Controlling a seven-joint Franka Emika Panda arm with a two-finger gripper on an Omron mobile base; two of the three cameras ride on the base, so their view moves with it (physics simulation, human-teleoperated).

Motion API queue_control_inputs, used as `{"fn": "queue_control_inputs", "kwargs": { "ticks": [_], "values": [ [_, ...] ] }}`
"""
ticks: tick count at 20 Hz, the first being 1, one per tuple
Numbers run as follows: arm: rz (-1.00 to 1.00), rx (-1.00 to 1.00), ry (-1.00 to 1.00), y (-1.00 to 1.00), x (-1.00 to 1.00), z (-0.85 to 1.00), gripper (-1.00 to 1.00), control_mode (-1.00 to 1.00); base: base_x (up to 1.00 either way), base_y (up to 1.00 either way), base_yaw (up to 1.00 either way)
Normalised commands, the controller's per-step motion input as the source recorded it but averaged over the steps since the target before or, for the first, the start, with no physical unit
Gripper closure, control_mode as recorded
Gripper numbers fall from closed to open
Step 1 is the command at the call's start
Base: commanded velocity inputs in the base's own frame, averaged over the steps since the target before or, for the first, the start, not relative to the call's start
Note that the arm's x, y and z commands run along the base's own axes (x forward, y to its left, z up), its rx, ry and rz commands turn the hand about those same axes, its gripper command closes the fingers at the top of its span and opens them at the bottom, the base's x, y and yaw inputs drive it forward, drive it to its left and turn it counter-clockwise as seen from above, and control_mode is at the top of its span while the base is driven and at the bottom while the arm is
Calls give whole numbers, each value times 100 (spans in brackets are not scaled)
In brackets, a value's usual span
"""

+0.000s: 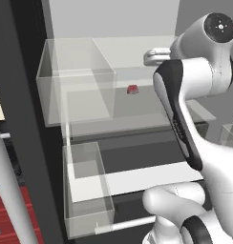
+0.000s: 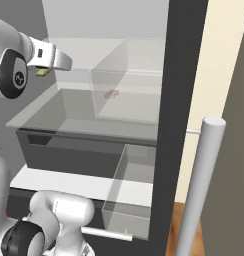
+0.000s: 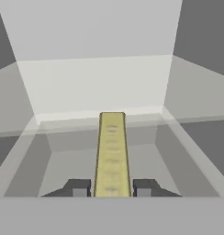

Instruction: Retrieve the butter from the fridge and place it on a plate on the dining table. Then retrieve the butter knife by the fridge and place it near the plate.

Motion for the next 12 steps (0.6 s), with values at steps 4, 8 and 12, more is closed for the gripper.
{"fn": "queue_control_inputs", "kwargs": {
  "ticks": [4,8,12],
  "values": [
    [0,4,0,-25,-89,0,100,-100,0,0,0],
    [0,3,0,-11,-99,0,100,-100,0,0,0],
    [0,4,5,0,-100,0,100,-100,0,0,0]
  ]
}}
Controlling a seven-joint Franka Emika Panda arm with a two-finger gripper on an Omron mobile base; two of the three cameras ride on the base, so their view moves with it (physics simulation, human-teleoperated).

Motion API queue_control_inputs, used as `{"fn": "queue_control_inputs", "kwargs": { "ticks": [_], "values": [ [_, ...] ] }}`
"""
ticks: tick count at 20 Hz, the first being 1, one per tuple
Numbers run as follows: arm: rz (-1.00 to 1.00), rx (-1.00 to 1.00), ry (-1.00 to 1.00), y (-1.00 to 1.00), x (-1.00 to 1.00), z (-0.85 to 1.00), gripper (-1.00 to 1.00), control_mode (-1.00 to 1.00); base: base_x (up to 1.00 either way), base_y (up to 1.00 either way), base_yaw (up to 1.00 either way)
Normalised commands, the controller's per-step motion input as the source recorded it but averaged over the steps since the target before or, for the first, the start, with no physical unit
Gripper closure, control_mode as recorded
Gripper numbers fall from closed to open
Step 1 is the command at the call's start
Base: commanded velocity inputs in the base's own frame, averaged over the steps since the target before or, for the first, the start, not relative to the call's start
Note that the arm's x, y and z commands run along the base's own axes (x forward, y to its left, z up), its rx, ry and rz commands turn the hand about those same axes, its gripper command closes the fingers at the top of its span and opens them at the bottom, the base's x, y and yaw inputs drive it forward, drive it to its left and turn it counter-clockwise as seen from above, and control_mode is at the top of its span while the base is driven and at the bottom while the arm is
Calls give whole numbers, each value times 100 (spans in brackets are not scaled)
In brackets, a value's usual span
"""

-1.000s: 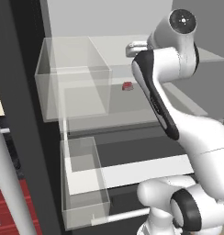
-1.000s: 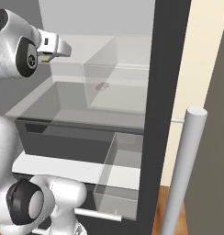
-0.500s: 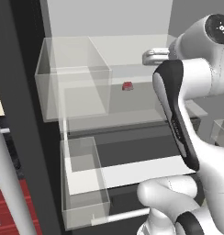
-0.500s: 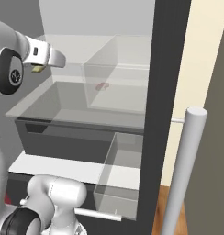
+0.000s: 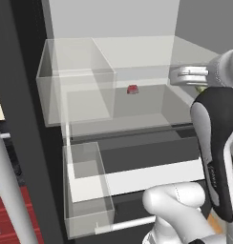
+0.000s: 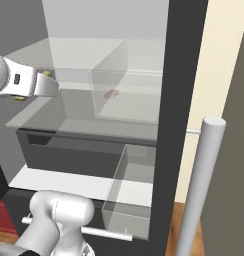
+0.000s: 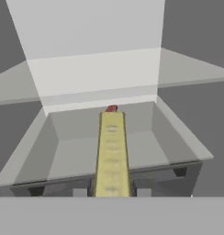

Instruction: Retrieve the butter from the fridge and place it on a plate on the dining table. Then retrieve the butter knife by the fridge and place it near the plate.

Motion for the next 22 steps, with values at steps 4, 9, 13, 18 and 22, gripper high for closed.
{"fn": "queue_control_inputs", "kwargs": {
  "ticks": [4,9,13,18,22],
  "values": [
    [0,2,7,0,-99,-2,100,-100,0,0,0],
    [0,1,8,0,-88,-17,100,-100,0,0,0],
    [0,0,8,0,-65,-42,100,-100,0,0,0],
    [0,0,8,-6,-29,-57,100,-100,0,0,0],
    [0,0,9,-10,0,-62,100,-100,0,0,0]
  ]
}}
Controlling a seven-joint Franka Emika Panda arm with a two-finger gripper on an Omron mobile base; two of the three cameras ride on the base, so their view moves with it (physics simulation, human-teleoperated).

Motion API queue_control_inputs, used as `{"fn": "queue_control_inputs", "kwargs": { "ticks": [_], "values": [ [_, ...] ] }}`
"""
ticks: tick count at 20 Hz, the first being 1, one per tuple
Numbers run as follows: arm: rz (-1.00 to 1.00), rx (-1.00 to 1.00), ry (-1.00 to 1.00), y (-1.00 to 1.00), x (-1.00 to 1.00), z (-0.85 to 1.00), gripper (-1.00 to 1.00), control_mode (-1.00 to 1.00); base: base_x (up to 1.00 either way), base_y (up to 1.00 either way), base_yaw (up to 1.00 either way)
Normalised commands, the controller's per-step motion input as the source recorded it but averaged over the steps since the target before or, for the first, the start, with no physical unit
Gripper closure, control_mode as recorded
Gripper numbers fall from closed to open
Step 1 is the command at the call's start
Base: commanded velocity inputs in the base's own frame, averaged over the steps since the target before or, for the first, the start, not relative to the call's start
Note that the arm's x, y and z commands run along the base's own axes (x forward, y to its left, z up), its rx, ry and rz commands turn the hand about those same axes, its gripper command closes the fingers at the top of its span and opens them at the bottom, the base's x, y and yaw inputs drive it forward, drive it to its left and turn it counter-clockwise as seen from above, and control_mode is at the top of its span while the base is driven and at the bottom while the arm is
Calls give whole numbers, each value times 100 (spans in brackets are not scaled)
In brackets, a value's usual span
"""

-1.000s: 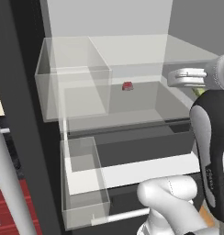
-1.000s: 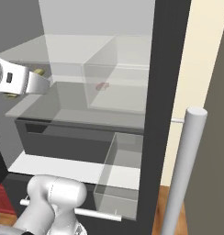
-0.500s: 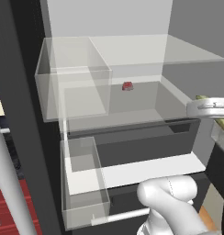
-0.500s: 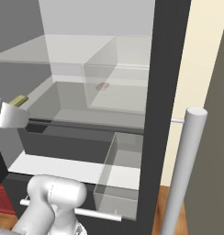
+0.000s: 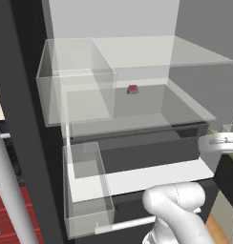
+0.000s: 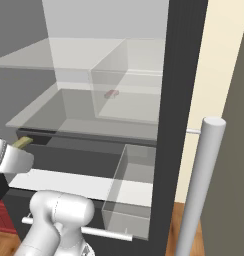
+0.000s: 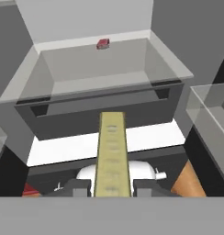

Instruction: Retrieve the butter from the fridge and place it on a plate on the dining table. Then retrieve the butter knife by the fridge and place it near the plate.

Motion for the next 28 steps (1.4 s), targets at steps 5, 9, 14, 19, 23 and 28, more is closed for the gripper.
{"fn": "queue_control_inputs", "kwargs": {
  "ticks": [5,9,14,19,23,28],
  "values": [
    [0,0,8,-3,2,-52,100,-100,0,0,0],
    [0,0,1,0,9,-44,100,-100,0,0,0],
    [0,0,6,0,5,-14,100,-100,0,0,0],
    [0,0,10,0,2,0,100,-100,0,0,0],
    [0,0,0,0,0,0,100,-100,0,0,0],
    [0,0,0,0,0,0,100,-100,0,0,0]
  ]
}}
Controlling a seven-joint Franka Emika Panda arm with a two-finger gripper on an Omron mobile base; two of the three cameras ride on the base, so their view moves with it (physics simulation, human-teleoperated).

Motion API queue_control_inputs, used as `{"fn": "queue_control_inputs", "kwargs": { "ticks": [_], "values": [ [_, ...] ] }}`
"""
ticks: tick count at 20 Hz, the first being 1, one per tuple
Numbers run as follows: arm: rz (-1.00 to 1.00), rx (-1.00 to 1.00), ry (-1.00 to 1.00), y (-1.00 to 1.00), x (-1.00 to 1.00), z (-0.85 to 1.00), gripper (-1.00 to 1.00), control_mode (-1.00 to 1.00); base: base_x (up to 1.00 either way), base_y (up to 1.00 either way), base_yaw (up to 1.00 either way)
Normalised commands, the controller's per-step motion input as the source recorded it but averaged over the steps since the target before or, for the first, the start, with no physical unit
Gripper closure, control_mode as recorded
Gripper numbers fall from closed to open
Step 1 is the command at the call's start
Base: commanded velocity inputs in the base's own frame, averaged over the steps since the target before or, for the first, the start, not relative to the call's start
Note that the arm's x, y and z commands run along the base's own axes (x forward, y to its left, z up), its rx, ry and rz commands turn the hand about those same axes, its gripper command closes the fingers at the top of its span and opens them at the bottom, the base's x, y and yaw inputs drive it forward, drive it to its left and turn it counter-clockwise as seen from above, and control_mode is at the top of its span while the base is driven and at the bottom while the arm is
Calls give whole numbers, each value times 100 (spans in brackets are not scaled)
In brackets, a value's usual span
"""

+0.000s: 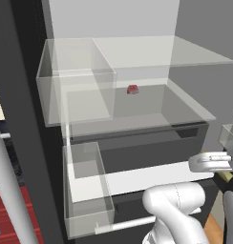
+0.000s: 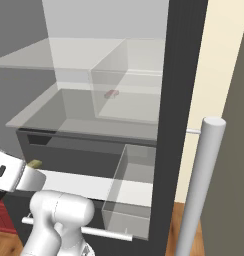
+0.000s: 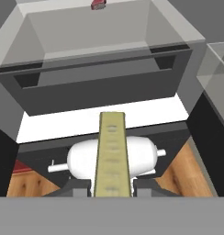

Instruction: Retrieve the butter from the fridge and place it on a plate on the dining table. Then retrieve the butter knife by the fridge and place it near the plate.

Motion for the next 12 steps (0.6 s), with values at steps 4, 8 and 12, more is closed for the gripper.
{"fn": "queue_control_inputs", "kwargs": {
  "ticks": [4,8,12],
  "values": [
    [0,0,0,0,0,0,100,-100,0,0,0],
    [0,0,0,0,-8,0,100,100,-8,0,0],
    [0,0,0,0,0,0,100,100,-50,0,0]
  ]
}}
